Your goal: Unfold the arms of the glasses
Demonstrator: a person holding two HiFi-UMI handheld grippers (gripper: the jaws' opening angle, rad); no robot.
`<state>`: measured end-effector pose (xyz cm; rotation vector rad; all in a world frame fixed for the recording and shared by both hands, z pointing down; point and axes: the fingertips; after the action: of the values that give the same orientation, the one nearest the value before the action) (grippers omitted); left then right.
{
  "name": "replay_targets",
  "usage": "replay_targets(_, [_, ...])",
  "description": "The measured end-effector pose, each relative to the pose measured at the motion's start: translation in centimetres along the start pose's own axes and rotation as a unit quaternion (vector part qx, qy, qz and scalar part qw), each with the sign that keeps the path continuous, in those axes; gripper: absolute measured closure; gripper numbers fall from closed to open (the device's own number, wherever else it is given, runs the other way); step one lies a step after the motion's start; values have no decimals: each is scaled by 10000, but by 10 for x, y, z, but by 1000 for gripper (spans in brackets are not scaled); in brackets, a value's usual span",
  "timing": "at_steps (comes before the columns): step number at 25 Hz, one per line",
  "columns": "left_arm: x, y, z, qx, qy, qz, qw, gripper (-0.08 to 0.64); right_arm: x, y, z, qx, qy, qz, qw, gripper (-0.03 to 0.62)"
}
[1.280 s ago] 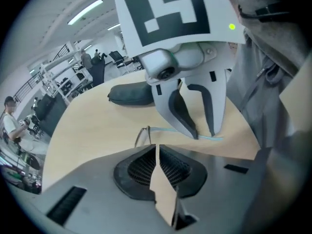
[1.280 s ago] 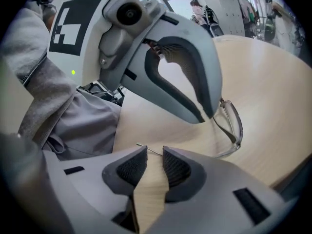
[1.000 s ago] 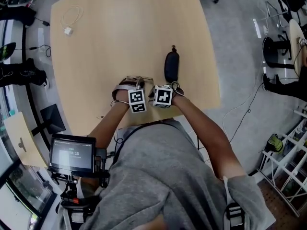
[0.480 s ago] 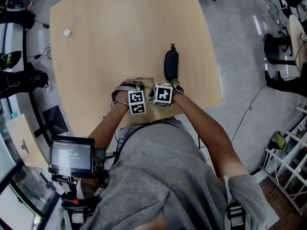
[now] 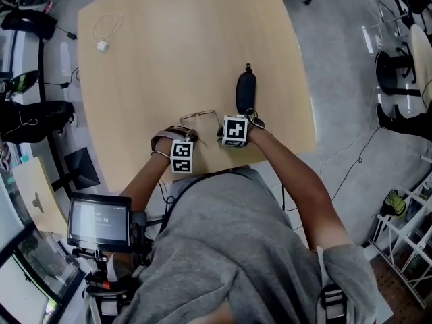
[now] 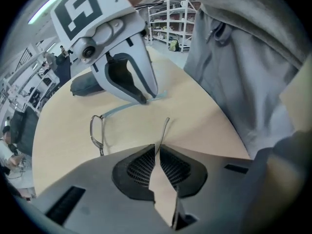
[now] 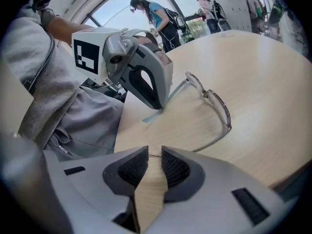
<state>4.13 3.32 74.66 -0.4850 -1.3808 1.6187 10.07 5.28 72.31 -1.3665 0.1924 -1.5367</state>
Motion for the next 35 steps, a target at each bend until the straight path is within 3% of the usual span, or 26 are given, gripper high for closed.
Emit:
replay_targets(14, [22, 9, 42, 60, -870, 147, 9961, 549, 16, 4, 4, -101, -116, 60, 9999, 509])
replay_targets(18, [21, 11, 41, 32, -1074, 6, 9942, 549, 14, 5, 5, -32, -174, 120, 9998, 508])
replay_targets(21, [15, 23, 34, 156, -805, -257, 9963, 549, 12, 12, -5, 350, -248, 154, 9990, 508])
replay_targets(23, [11, 41, 14, 313, -309, -489, 9978, 549, 3, 22, -4, 610, -226, 231, 9976, 508])
replay_targets(25, [0, 62, -12, 478, 419, -820, 9946, 549, -12, 42, 3, 841, -112, 380, 9957, 508])
replay_targets(27, [-28, 79, -34, 696, 1289, -1176, 9822, 549, -16, 77, 6, 1174, -6, 621, 9911, 508])
replay_targets(29, [-80, 95, -39, 974, 2087, -1540, 9609, 549, 0, 126, -5, 1643, 8, 926, 9821, 508])
replay_targets(33, [-205, 146, 3, 1468, 3200, -2398, 9047, 549, 49, 239, -86, 2724, 259, 1558, 9491, 526])
replay_targets(35, [-235, 180, 20, 1685, 3544, -2758, 8774, 549, 50, 274, -126, 3302, 433, 1748, 9266, 553])
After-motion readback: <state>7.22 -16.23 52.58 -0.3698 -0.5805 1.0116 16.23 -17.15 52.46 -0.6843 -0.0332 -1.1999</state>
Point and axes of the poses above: the fingertips, and each gripper's own axes: y backward along the fingers, x to its right, z out of its underside, and after that the axes turned 12 degrees about -z, right-handed
